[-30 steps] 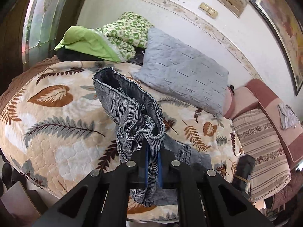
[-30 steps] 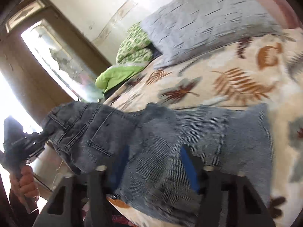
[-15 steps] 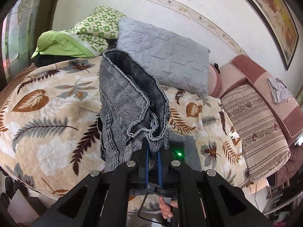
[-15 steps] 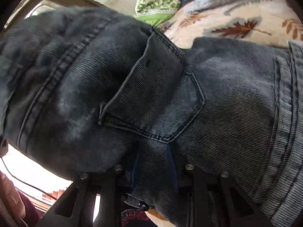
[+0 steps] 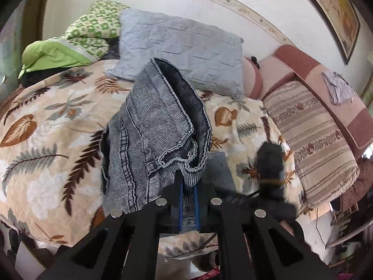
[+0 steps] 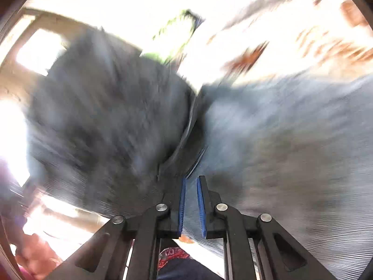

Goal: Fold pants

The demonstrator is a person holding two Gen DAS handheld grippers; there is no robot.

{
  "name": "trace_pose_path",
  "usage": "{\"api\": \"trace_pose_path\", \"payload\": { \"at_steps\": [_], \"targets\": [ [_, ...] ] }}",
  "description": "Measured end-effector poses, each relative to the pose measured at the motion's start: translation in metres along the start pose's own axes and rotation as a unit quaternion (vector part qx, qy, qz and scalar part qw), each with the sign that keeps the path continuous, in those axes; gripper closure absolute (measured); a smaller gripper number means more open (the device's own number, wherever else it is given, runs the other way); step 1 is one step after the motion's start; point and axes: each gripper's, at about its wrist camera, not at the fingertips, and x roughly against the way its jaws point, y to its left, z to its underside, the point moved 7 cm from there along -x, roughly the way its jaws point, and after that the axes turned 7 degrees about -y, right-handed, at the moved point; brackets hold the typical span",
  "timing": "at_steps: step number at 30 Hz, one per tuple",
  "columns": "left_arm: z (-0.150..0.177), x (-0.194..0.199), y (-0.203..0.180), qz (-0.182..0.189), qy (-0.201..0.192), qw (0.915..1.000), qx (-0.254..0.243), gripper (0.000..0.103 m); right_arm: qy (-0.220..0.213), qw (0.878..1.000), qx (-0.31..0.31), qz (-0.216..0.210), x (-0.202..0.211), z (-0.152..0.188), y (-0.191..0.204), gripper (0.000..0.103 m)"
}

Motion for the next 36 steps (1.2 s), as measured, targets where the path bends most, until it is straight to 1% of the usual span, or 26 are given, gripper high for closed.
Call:
{"api": "trace_pose_path", "payload": {
  "at_steps": [1, 3, 4, 6, 7, 9, 11, 12, 14, 15, 17, 19, 20, 21, 22, 23, 24, 25, 26, 27, 29, 30, 32, 33, 35, 36],
  "targets": [
    [0.002, -0.006, -0.008, 0.008, 0.007, 0.9999, -0.003, 0.096, -0.023, 1.0, -0.007, 0.012, 0.021, -0.009, -0.01, 0.091],
    [0.008, -0.022, -0.028, 0.024, 0.024, 0.9993, -0.015, 0.096, -0.065, 0.996, -0.029, 0.055, 0.063, -0.02, -0.04, 0.091],
    [0.011, -0.03, -0.039, 0.032, 0.031, 0.9987, -0.023, 0.096, -0.087, 0.992, -0.041, 0.081, 0.083, -0.025, -0.058, 0.09],
    [0.019, -0.049, -0.06, 0.047, 0.049, 0.9971, -0.033, 0.096, -0.13, 0.98, -0.076, 0.128, 0.121, -0.031, -0.094, 0.09],
    [0.023, -0.059, -0.071, 0.056, 0.058, 0.9961, -0.037, 0.096, -0.15, 0.974, -0.098, 0.14, 0.137, -0.036, -0.11, 0.09],
    [0.035, -0.084, -0.093, 0.072, 0.074, 0.9933, -0.051, 0.096, -0.184, 0.964, -0.131, 0.14, 0.159, -0.048, -0.131, 0.09],
    [0.052, -0.112, -0.107, 0.078, 0.103, 0.9897, -0.062, 0.094, -0.211, 0.955, -0.145, 0.148, 0.174, -0.05, -0.143, 0.09],
    [0.066, -0.13, -0.11, 0.076, 0.131, 0.986, -0.069, 0.094, -0.219, 0.952, -0.146, 0.155, 0.178, -0.051, -0.146, 0.09],
    [0.093, -0.152, -0.106, 0.07, 0.189, 0.978, -0.055, 0.093, -0.226, 0.949, -0.145, 0.165, 0.184, -0.055, -0.149, 0.09],
    [0.101, -0.155, -0.103, 0.07, 0.202, 0.9758, -0.046, 0.091, -0.225, 0.949, -0.145, 0.166, 0.184, -0.056, -0.15, 0.09],
    [0.1, -0.146, -0.105, 0.083, 0.195, 0.9758, -0.053, 0.088, -0.219, 0.951, -0.141, 0.165, 0.19, -0.061, -0.151, 0.09],
    [0.087, -0.124, -0.112, 0.11, 0.187, 0.9738, -0.067, 0.083, -0.212, 0.955, -0.127, 0.167, 0.186, -0.069, -0.144, 0.09],
    [0.08, -0.113, -0.115, 0.125, 0.178, 0.9733, -0.073, 0.076, -0.211, 0.956, -0.113, 0.168, 0.183, -0.072, -0.134, 0.09],
    [0.069, -0.097, -0.117, 0.137, 0.157, 0.9741, -0.087, 0.064, -0.213, 0.958, -0.099, 0.166, 0.183, -0.07, -0.129, 0.09],
    [0.058, -0.084, -0.116, 0.134, 0.132, 0.9767, -0.104, 0.056, -0.216, 0.959, -0.083, 0.163, 0.177, -0.073, -0.121, 0.09],
    [0.046, -0.073, -0.11, 0.119, 0.102, 0.9802, -0.12, 0.043, -0.218, 0.961, -0.063, 0.16, 0.174, -0.075, -0.11, 0.09],
    [0.035, -0.063, -0.101, 0.096, 0.07, 0.9835, -0.137, 0.04, -0.218, 0.962, -0.045, 0.156, 0.171, -0.076, -0.1, 0.09],
    [0.026, -0.06, -0.092, 0.076, 0.052, 0.9849, -0.146, 0.04, -0.214, 0.965, -0.028, 0.148, 0.164, -0.077, -0.09, 0.09],
    [0.018, -0.06, -0.079, 0.054, 0.044, 0.9863, -0.15, 0.04, -0.205, 0.969, -0.016, 0.135, 0.155, -0.078, -0.081, 0.09],
    [0.011, -0.066, -0.061, 0.025, 0.045, 0.9887, -0.141, 0.04, -0.194, 0.973, -0.01, 0.123, 0.146, -0.08, -0.074, 0.09],
    [0.0, -0.083, -0.033, -0.003, 0.055, 0.9921, -0.113, 0.04, -0.177, 0.978, -0.002, 0.114, 0.126, -0.085, -0.064, 0.09],
    [-0.005, -0.095, -0.02, -0.02, 0.058, 0.9927, -0.103, 0.04, -0.171, 0.979, 0.003, 0.112, 0.117, -0.088, -0.06, 0.09],
    [-0.014, -0.123, 0.003, -0.065, 0.061, 0.9906, -0.103, 0.041, -0.16, 0.981, 0.016, 0.112, 0.098, -0.095, -0.052, 0.09],
    [-0.016, -0.136, 0.014, -0.078, 0.065, 0.9891, -0.106, 0.041, -0.154, 0.981, 0.022, 0.116, 0.088, -0.098, -0.053, 0.09],
    [-0.012, -0.16, 0.029, -0.098, 0.085, 0.9863, -0.102, 0.041, -0.138, 0.98, 0.02, 0.139, 0.069, -0.103, -0.062, 0.09],
    [-0.009, -0.173, 0.035, -0.098, 0.099, 0.9861, -0.091, 0.041, -0.12, 0.981, 0.01, 0.151, 0.058, -0.102, -0.072, 0.09]
  ]
}}
